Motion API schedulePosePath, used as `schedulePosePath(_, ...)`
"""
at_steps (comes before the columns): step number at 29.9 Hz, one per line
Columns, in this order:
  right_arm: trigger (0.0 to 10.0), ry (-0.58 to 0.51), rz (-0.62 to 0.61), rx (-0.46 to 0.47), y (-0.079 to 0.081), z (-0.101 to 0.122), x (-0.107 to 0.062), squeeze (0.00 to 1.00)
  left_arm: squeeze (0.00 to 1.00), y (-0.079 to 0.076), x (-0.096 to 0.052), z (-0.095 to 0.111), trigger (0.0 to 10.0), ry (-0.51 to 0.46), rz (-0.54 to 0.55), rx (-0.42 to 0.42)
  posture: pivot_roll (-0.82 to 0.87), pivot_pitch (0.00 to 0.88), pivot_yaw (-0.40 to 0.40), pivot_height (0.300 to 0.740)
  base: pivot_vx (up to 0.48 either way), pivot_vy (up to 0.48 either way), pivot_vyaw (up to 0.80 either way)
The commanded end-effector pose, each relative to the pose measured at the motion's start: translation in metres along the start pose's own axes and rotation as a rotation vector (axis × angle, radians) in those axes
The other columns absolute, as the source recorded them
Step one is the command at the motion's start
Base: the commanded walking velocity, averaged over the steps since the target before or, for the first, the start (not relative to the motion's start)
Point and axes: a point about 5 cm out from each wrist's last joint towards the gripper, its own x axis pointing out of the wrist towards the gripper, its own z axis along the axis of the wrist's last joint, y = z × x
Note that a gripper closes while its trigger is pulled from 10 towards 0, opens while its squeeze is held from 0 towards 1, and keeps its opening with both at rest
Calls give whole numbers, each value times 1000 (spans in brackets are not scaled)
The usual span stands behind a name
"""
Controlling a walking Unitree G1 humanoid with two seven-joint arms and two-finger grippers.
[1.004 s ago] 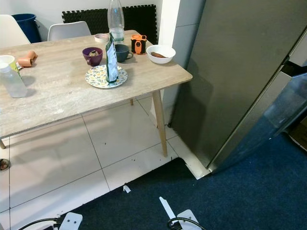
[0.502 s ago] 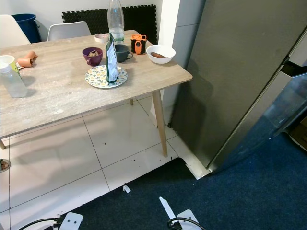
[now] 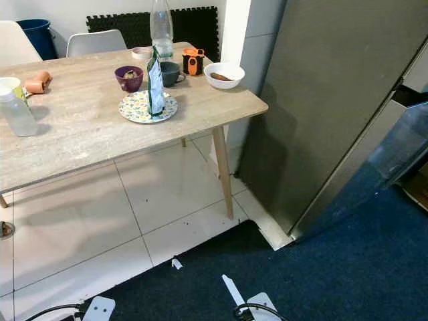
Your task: Restocking fridge
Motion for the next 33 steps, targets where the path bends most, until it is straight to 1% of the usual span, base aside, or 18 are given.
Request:
schedulePosePath(1, 10000, 37, 39, 16, 10, -10, 0, 0, 0, -19, 0, -8, 10000, 29, -65, -13, -30, 107, -37, 740, 0, 0, 0)
schedulePosePath(33, 10000, 37, 37, 25, 10, -10, 0, 0, 0, -20, 0, -9, 10000, 33, -65, -11, -30, 110, -37, 740, 0, 0, 0)
